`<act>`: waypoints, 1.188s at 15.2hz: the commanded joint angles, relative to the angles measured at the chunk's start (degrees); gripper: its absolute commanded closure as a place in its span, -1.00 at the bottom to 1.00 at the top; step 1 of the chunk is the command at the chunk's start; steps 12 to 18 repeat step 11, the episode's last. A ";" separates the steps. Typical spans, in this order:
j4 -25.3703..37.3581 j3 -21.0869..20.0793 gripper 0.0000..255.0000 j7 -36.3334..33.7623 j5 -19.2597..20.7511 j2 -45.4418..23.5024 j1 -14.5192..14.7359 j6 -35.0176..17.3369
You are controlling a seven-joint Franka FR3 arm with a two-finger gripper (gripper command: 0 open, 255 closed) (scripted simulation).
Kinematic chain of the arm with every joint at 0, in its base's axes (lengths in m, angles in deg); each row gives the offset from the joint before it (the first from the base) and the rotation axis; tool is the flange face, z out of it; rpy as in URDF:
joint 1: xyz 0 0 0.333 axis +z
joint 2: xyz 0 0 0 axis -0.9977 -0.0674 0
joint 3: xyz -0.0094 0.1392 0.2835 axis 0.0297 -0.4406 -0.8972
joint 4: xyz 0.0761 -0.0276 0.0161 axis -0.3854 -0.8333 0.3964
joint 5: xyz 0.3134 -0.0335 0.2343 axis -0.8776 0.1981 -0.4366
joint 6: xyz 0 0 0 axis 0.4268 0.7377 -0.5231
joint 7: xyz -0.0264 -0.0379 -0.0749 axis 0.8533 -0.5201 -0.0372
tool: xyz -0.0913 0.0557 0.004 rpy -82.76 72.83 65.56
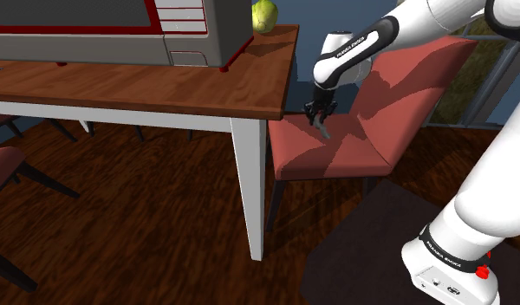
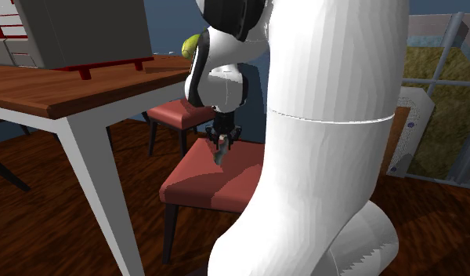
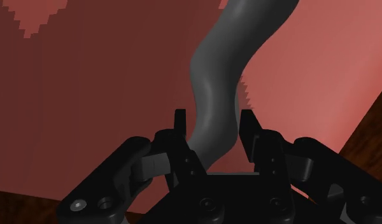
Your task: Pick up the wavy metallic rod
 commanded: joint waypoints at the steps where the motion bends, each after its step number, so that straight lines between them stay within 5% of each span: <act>1: 0.72 0.01 1.00 -0.25 0.24 0.90 0.05 1.62; 9: 3.51 0.04 1.00 -0.81 0.94 4.08 0.09 7.56; 18: 3.57 0.04 1.00 -0.82 0.95 4.13 0.09 7.67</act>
